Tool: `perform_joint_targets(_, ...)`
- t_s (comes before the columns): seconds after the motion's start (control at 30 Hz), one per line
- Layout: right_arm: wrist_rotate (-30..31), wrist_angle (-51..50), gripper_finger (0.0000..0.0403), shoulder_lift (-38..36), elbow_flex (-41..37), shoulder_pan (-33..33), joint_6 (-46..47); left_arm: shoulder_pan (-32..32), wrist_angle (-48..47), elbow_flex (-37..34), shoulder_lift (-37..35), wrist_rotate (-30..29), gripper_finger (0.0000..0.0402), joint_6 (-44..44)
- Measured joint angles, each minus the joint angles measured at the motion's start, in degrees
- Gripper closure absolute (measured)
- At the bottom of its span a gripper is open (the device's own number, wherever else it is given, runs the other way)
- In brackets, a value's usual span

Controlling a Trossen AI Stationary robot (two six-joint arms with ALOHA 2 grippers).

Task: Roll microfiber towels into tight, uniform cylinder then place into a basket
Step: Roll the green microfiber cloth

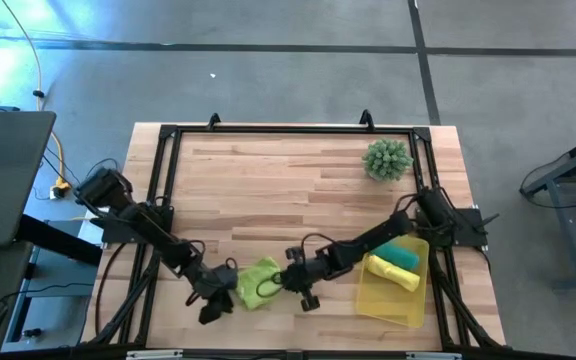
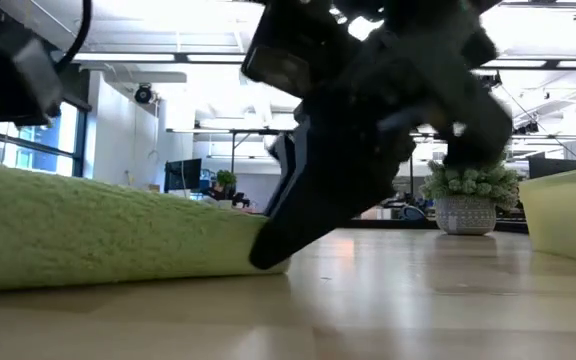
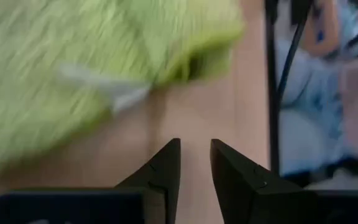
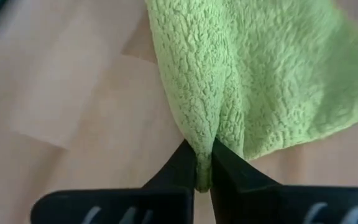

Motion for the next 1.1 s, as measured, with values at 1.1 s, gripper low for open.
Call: perform_joint_targets(1.1, -30.14, 1.85, 0.0399, -0.18, -0.35, -10.85, 33.44, -5.24, 1.48, 9.65, 4.16, -32.39, 0.0219, 28.55)
